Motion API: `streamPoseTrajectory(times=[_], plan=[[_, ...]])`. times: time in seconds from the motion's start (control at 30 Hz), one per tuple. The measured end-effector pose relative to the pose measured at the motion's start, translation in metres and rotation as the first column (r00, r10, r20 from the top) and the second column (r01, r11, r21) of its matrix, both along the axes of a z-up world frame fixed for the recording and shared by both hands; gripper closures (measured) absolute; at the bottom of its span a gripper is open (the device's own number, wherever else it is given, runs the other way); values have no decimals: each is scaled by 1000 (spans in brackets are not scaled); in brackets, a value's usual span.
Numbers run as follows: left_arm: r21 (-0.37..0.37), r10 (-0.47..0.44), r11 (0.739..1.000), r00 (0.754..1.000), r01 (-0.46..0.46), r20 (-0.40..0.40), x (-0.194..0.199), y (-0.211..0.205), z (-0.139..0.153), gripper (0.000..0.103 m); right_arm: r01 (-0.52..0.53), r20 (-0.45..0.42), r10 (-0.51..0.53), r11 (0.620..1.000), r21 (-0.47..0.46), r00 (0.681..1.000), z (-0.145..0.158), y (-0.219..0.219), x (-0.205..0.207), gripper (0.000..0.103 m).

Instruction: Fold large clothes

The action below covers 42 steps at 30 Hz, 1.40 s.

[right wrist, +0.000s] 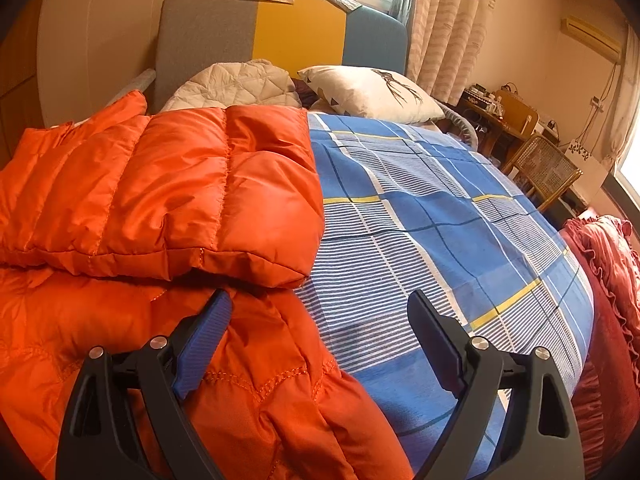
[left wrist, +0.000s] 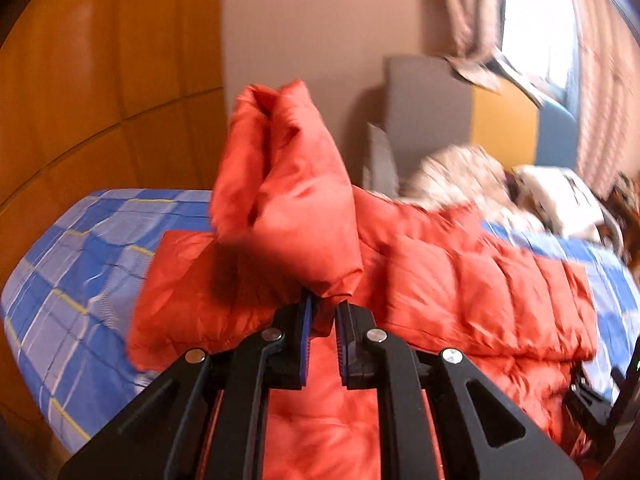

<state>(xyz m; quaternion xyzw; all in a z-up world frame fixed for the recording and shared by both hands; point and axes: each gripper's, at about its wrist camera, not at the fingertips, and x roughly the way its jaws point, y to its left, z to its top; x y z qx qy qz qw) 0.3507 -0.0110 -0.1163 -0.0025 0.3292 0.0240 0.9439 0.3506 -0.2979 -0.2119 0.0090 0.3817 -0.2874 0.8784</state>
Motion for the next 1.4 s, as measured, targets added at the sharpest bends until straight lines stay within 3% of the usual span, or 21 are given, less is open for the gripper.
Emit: streamPoseTrajectory(times=[0.13, 0.33, 0.43, 0.5, 0.63, 0.73, 0.83, 1.0, 1.1, 1.2, 1.23, 1.27, 1.3, 1.37, 1.4], plan=[[53, -93, 994, 993, 98, -77, 11, -49, -24, 88, -3, 4, 3, 1000, 12, 1000, 0, -3, 0, 14], [142, -146, 976, 978, 167, -146, 15, -89, -58, 85, -9, 9, 8, 1000, 29, 1000, 0, -5, -1, 14], [146, -185, 967, 969, 210, -163, 11, -97, -64, 63, -21, 14, 20, 999, 39, 1000, 1, -5, -1, 14], [126, -210, 966, 968, 227, -134, 2, -95, -57, 31, -35, 30, 33, 998, 48, 999, 5, -5, -4, 14], [114, -214, 968, 972, 224, -93, -23, -73, -40, 24, -76, 80, 72, 996, 52, 994, 25, -4, -11, 14], [114, -144, 982, 988, 150, -60, -42, -34, -32, 18, -185, 146, 165, 974, 130, 975, 49, 3, -10, 14], [89, -3, 996, 997, 10, -82, -46, 19, -35, 18, -297, 184, 263, 935, 195, 947, 66, 21, 6, 15], [72, 264, 964, 950, -255, -167, -50, 107, -48, 25, -491, 219, 444, 830, 264, 869, 80, 81, 52, 25], [119, 345, 937, 920, -327, -187, -53, 132, -57, 25, -534, 175, 505, 791, 298, 845, 71, 112, 83, 29], [117, 316, 948, 926, -297, -206, -49, 138, -65, 25, -528, 124, 521, 770, 358, 844, 57, 132, 108, 29], [110, 300, 953, 930, -282, -215, -47, 139, -67, 25, -528, 116, 527, 759, 381, 842, 52, 137, 115, 40], [103, 286, 958, 930, -269, -232, -42, 139, -70, 25, -535, 106, 543, 742, 404, 833, 47, 142, 121, 67], [98, 287, 958, 927, -271, -243, -37, 138, -72, 25, -541, 101, 556, 727, 422, 825, 44, 146, 121, 82], [57, 291, 956, 922, -286, -254, -25, 142, -74, 25, -543, 129, 545, 722, 429, 828, 48, 145, 119, 99], [39, 290, 956, 924, -290, -250, -20, 143, -73, 24, -543, 168, 525, 734, 408, 835, 58, 139, 114, 99]])
